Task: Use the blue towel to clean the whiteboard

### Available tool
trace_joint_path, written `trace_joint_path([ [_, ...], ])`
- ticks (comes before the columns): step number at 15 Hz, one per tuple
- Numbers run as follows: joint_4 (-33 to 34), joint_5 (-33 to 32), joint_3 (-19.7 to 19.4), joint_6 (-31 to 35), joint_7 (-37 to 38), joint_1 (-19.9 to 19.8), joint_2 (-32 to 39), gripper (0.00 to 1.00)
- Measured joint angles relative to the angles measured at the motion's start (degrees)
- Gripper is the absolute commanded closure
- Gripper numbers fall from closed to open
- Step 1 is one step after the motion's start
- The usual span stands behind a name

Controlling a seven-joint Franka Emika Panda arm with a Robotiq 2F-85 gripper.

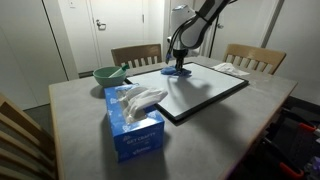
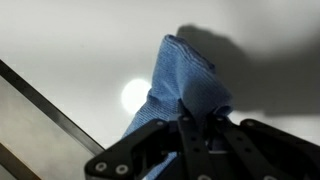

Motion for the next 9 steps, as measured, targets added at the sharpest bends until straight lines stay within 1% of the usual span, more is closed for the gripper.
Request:
trace_joint_path([
  [2, 0.62, 1.52, 3.70, 0.05, -2.54, -0.30, 0.05, 0.97],
  [5, 1.43, 5.81, 9.28, 0.00, -7.68, -0.90, 0.40, 0.97],
  [9, 2.08, 12.30, 16.42, -0.50, -16.42, -3.78, 1.29, 0.97],
])
